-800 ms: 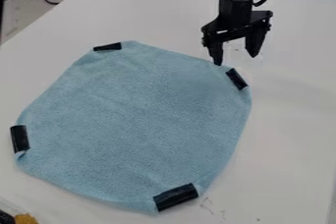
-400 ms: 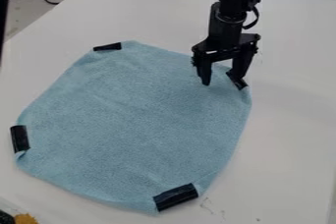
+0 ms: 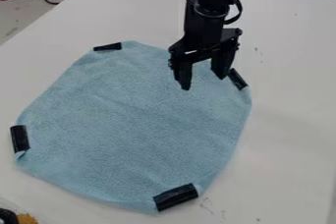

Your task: Fold the cloth from bottom right to top left

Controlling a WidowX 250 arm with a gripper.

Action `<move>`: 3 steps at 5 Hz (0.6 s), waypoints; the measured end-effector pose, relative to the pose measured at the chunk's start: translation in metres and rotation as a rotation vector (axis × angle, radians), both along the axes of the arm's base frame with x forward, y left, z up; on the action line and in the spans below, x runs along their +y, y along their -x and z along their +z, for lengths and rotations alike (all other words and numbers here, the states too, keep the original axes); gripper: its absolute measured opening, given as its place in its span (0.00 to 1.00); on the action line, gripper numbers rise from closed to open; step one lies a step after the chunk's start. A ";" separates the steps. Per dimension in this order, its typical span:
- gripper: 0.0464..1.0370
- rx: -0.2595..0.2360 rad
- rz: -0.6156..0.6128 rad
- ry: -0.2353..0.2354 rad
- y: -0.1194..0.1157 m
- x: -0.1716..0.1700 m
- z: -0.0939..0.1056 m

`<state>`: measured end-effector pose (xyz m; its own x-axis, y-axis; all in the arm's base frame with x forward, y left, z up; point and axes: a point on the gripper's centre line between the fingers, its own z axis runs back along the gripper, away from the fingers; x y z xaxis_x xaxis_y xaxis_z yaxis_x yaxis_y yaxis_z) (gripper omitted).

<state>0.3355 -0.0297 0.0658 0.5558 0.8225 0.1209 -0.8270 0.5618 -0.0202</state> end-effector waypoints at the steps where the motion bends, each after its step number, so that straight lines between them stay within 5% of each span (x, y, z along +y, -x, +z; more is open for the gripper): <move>1: 0.96 -0.010 0.103 -0.035 0.048 -0.030 0.006; 3: 0.96 0.012 0.320 -0.098 0.109 -0.057 -0.007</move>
<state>0.2263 -0.0869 0.0590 0.2732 0.9402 0.2034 -0.9616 0.2724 0.0323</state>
